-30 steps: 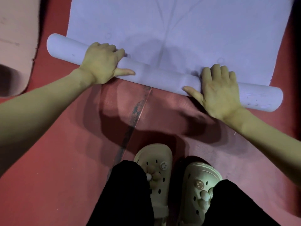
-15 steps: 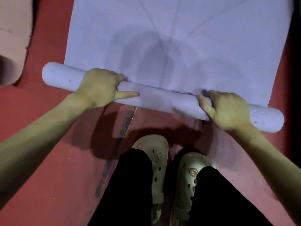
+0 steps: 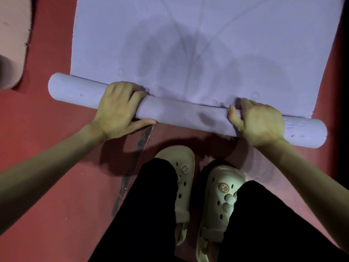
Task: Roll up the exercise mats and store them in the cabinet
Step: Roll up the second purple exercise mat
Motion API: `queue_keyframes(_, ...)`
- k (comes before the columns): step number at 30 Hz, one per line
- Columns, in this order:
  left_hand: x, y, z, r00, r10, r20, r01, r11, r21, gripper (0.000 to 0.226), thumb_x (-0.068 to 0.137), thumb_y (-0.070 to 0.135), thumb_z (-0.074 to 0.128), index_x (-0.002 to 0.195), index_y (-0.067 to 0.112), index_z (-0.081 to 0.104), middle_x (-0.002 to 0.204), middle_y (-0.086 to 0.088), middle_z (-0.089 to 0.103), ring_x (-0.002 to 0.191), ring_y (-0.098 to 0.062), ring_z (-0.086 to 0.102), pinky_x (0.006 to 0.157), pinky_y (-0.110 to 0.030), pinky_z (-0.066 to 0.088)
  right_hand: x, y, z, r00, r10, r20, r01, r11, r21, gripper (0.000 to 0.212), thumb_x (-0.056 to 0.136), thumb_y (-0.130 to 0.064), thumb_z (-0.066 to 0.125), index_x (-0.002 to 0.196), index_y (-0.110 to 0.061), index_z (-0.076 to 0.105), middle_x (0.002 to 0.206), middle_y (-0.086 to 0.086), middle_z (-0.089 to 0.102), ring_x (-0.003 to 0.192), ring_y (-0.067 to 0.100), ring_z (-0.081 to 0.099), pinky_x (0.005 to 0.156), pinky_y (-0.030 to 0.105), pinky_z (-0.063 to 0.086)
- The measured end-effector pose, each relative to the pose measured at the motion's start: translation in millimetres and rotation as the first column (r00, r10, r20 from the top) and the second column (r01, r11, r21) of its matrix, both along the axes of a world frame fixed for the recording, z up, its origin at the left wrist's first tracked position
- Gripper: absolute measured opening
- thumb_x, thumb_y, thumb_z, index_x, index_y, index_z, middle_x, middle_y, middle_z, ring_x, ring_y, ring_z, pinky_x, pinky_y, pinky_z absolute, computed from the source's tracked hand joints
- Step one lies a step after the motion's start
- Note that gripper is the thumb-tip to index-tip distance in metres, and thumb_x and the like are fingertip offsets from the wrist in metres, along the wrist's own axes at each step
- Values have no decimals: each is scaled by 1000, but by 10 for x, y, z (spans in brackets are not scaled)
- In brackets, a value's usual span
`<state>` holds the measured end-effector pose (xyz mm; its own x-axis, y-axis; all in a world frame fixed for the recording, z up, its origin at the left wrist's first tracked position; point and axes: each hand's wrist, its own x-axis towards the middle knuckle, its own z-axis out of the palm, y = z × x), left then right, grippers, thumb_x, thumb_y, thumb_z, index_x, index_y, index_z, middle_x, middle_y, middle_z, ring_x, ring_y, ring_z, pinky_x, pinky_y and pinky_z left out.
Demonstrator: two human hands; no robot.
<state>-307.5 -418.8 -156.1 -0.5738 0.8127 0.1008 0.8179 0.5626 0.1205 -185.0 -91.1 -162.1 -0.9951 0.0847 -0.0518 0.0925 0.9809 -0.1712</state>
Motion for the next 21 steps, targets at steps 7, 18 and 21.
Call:
queue_keyframes(7,-379,151,98,976,-72,206,96,990,-106,63,92,62,35,109,5,57,100,-13,56,86,-33,53,71,-42,40,-29,-97,45,987,-146,-71,144,989,-32,43,96,-38,38,93,2,54,93,25,52,86,41,53,63,46,42)
queue_keyframes(18,-418,293,135,954,165,251,-187,980,63,54,94,59,45,110,12,65,98,-11,54,90,-30,50,81,-40,38,-297,6,68,996,84,22,-84,996,-12,66,91,-67,28,113,-15,62,100,13,60,90,36,59,61,41,45)
queue_keyframes(21,-166,409,79,961,262,92,-269,959,88,42,99,43,45,113,6,60,104,-15,57,94,-33,49,84,-43,35,-425,83,43,996,92,1,-92,995,-32,70,88,-71,21,112,-20,62,104,7,64,96,33,62,62,33,38)
